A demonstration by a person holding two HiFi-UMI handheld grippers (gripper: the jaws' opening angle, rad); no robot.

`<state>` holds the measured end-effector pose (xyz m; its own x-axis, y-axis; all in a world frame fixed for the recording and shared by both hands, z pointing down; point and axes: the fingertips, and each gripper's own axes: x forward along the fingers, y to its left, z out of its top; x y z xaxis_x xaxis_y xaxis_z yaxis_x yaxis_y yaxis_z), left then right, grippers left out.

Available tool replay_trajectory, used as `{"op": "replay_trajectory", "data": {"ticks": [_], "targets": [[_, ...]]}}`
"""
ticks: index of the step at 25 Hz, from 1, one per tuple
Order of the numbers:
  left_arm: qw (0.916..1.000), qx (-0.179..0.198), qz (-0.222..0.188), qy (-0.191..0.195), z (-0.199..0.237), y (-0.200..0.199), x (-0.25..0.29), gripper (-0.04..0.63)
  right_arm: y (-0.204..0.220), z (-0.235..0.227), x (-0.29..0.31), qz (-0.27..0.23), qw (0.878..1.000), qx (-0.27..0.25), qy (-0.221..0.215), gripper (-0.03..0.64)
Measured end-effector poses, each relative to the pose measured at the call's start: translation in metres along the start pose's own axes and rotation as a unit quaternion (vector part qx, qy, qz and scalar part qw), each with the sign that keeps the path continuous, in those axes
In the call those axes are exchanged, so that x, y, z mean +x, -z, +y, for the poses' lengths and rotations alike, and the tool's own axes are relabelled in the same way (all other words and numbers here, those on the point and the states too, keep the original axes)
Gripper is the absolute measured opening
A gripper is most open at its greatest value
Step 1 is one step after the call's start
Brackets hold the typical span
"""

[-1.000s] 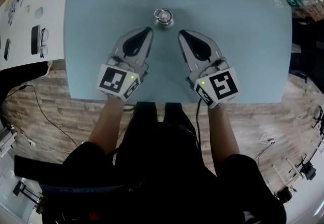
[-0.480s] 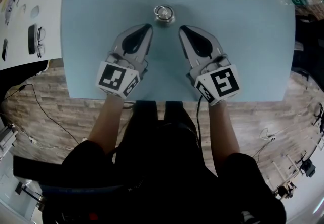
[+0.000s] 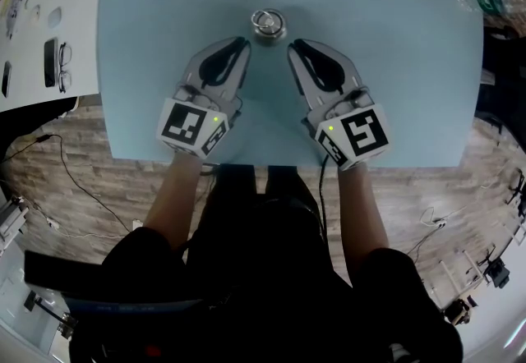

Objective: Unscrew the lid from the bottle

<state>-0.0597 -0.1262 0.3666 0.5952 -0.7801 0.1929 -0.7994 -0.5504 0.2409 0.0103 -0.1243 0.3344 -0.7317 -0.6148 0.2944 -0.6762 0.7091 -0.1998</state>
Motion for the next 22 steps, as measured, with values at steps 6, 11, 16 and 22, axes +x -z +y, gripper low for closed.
{"op": "replay_trajectory", "data": {"ticks": [6, 11, 16, 22], "targets": [[1.0, -0.001, 0.004, -0.001, 0.0018, 0.0021, 0.0036, 0.044, 0.0, -0.0028, 0.0034, 0.002, 1.0, 0.001, -0.001, 0.038], [1.0, -0.004, 0.005, 0.0, 0.0028, 0.0039, 0.0052, 0.053, 0.0011, -0.0051, 0.0047, 0.003, 1.0, 0.004, 0.0, 0.043], [1.0, -0.001, 0.007, 0.001, 0.0038, 0.0045, 0.0063, 0.064, 0.0016, -0.0053, 0.0064, 0.003, 1.0, 0.005, 0.0, 0.049], [0.9999, 0.003, 0.014, 0.008, 0.0035, 0.009, 0.0075, 0.077, 0.0023, -0.0042, 0.0096, 0.004, 1.0, 0.003, -0.002, 0.063]]}}
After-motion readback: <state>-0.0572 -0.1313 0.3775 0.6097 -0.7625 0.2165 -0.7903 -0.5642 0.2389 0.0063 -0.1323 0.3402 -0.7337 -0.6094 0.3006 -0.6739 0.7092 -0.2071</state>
